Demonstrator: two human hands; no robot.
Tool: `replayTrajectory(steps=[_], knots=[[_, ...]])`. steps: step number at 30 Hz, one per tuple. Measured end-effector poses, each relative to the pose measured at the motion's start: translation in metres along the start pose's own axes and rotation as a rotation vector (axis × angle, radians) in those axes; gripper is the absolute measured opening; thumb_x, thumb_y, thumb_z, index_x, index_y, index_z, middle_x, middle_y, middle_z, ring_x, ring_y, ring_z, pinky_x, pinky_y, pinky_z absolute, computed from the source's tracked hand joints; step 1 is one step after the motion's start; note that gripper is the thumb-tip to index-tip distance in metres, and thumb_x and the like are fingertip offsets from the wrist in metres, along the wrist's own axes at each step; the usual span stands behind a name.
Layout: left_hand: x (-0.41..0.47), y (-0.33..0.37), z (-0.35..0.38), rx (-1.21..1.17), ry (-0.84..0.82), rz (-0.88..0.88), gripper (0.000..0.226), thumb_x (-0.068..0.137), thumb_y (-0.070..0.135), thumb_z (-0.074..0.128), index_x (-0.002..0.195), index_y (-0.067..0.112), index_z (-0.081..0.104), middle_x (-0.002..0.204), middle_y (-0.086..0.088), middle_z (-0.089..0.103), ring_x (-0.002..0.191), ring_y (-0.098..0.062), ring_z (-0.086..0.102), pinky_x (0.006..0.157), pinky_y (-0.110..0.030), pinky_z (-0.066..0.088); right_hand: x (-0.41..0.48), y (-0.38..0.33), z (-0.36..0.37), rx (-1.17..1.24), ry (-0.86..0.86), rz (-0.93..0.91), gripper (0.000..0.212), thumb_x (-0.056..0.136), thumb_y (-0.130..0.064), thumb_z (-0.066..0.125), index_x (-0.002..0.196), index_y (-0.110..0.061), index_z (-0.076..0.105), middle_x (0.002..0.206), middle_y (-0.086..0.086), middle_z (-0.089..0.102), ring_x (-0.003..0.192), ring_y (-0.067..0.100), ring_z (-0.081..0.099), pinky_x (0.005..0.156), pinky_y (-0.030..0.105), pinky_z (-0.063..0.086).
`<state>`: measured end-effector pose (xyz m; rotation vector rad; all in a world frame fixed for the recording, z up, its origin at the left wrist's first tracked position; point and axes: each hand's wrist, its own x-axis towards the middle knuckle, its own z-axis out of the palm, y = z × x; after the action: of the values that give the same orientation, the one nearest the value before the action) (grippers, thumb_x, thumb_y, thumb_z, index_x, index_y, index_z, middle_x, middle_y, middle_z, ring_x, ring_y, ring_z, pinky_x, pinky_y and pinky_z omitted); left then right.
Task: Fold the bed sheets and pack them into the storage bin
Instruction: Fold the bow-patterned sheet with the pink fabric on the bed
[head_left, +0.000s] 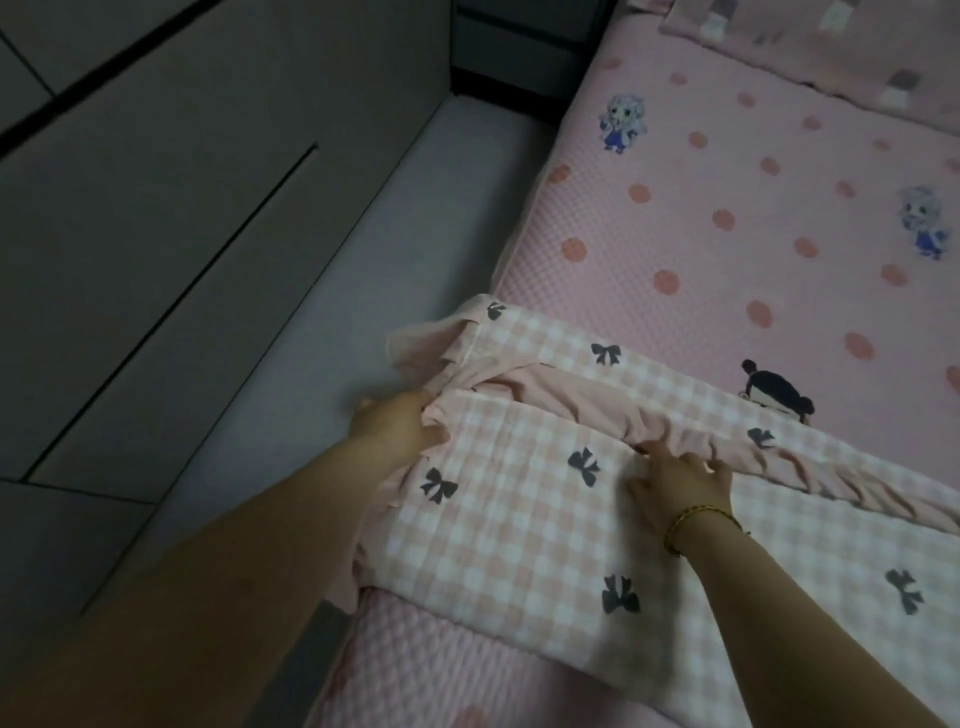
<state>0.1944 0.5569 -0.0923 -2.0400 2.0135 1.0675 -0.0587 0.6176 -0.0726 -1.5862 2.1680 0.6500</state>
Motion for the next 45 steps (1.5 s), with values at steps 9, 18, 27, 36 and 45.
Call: replayTrajectory(steps=[9,18,27,36,45], knots=[[0.051,0.042,-0.093,0.177,0.409,0.244,0.030,0.090,0.037,0.054,0.105,0.015,0.066,0.111,-0.012,0.063,0.111,-0.027,0.052,0.101,-0.033,0.025,0.021,-0.006,-0.052,0.162,0.373,0.077,0.033,0.096,-0.016,0.037,0.126,-0.012,0.049,0.129,0.014,0.049,0.126,0.030,0.036,0.110,0.039,0.013],[0.011,-0.033,0.010,-0.283,0.221,-0.254,0.086,0.079,0.059,0.053,0.147,0.022,0.017,0.155,-0.003,0.014,0.141,-0.024,0.018,0.114,-0.045,0.004,0.022,-0.077,0.016,0.094,-0.032,-0.127,0.066,0.095,-0.053,0.012,0.144,-0.024,-0.022,0.151,0.005,-0.028,0.140,0.024,-0.025,0.109,0.057,-0.014],[-0.037,-0.066,0.076,-1.279,0.169,-0.787,0.056,0.095,0.047,0.031,0.134,0.009,0.041,0.138,-0.015,0.044,0.127,-0.026,0.040,0.099,-0.031,0.032,0.042,-0.084,0.018,-0.014,-0.125,-0.103,0.066,0.094,-0.055,0.006,0.143,-0.021,-0.024,0.150,0.008,-0.030,0.140,0.024,-0.026,0.107,0.061,-0.014],[-0.050,-0.005,0.052,-1.650,0.161,-0.555,0.027,0.084,0.028,0.059,0.109,0.019,0.056,0.108,0.002,0.064,0.093,-0.012,0.060,0.083,-0.029,0.046,0.044,-0.084,0.024,-0.009,-0.104,-0.123,0.065,0.094,-0.055,0.005,0.143,-0.022,-0.024,0.151,0.008,-0.028,0.140,0.025,-0.025,0.107,0.061,-0.012],[-0.076,0.002,0.038,-1.666,0.070,-0.508,0.032,0.100,0.025,0.035,0.123,0.011,0.052,0.110,-0.001,0.060,0.083,-0.009,0.060,0.061,-0.017,0.049,-0.044,-0.051,0.038,0.230,-0.107,-0.322,0.096,0.058,-0.081,-0.022,0.141,-0.033,-0.023,0.140,-0.009,-0.038,0.134,0.017,-0.033,0.106,0.057,-0.019]])
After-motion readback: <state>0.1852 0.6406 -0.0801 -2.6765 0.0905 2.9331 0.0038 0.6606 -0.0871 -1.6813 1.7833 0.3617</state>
